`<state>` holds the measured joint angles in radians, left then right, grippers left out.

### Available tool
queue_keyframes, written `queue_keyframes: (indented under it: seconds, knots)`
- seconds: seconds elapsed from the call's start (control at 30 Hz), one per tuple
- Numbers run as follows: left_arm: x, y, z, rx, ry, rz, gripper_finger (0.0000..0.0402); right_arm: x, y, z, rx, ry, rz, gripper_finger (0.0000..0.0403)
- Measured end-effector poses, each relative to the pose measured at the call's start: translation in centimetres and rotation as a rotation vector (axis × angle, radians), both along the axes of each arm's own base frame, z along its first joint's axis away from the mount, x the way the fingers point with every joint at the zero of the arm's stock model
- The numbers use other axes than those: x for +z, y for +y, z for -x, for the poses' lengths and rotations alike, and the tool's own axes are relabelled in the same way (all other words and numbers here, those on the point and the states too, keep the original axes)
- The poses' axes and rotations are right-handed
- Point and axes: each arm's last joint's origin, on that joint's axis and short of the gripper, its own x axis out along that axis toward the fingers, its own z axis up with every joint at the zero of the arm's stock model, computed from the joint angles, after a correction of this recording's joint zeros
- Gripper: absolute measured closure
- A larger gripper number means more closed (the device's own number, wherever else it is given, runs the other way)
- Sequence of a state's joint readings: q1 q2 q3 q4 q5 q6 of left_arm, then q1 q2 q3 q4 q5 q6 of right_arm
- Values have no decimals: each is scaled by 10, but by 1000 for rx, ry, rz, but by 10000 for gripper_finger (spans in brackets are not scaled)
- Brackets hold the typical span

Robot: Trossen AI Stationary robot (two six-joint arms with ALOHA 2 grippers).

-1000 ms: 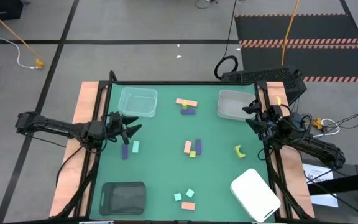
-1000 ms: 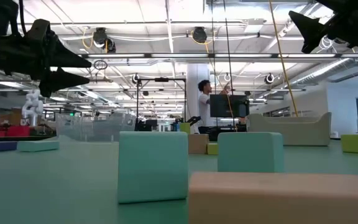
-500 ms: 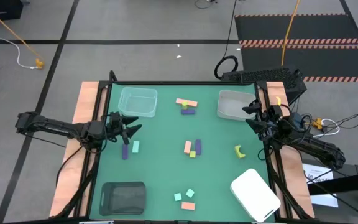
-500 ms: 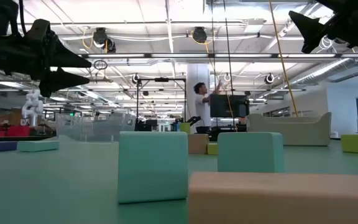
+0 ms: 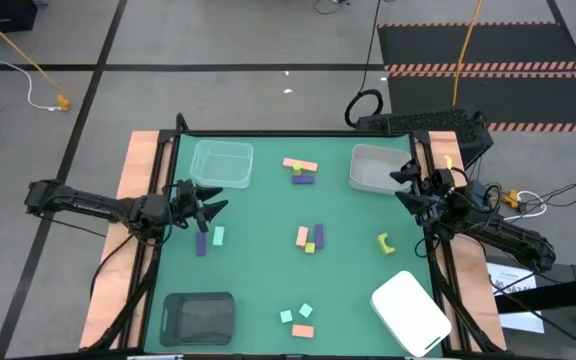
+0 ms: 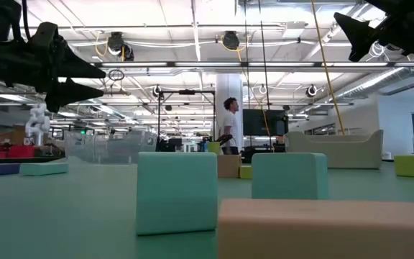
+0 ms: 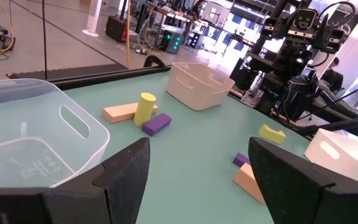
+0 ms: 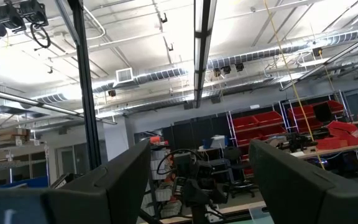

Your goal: Sort & place blocks by color

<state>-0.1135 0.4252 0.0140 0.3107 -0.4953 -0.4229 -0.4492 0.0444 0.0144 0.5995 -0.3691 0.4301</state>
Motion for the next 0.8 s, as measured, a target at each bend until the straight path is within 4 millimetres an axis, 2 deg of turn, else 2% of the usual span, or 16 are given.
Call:
queue_keyframes:
  seconds: [0.8]
  knots:
    - [0,1,0,20,-1,-2,128,0,0,0,0,0,0,138]
